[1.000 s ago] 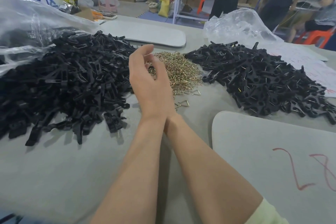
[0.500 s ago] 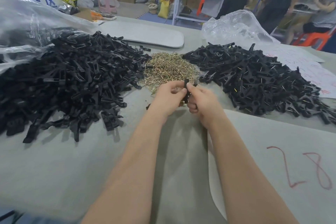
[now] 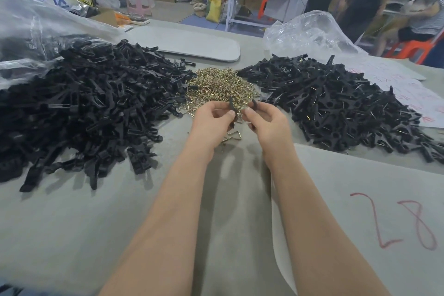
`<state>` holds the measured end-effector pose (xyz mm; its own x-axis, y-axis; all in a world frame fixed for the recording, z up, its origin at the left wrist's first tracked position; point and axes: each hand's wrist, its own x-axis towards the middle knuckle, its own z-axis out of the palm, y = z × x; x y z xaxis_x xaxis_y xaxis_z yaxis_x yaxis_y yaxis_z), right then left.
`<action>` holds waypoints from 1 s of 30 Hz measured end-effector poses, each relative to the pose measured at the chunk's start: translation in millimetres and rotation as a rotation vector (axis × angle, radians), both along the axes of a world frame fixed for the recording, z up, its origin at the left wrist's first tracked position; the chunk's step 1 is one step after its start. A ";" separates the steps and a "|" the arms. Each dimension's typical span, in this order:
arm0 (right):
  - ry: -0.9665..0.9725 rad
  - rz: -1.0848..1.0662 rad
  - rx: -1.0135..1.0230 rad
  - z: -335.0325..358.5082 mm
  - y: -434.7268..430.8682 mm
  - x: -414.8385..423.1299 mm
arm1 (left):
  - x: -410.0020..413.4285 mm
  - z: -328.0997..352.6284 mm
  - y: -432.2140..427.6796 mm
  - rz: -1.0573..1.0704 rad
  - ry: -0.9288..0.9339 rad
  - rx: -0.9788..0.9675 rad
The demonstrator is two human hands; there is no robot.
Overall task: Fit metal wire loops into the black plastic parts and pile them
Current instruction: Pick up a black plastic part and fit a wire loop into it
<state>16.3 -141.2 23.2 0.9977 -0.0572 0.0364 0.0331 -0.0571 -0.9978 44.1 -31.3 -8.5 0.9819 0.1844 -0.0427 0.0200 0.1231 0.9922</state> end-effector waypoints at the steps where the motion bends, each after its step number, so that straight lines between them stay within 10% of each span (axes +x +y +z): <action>1: -0.004 -0.026 -0.005 -1.9 -0.4 2.0 | -0.3 0.0 -0.2 -0.003 -0.004 -0.020; 17: -0.246 -0.120 -0.144 -6.8 7.2 1.4 | -8.2 12.6 -3.1 -0.064 -0.038 -0.224; 30: -0.131 -0.173 -0.028 -11.4 -1.0 8.4 | -13.4 9.1 -3.4 -0.142 -0.163 0.232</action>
<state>24.7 -142.1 11.8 0.9598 -0.2241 0.1690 0.1497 -0.1006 -0.9836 30.7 -34.7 0.6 0.9890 0.0313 0.1447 -0.1410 -0.0993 0.9850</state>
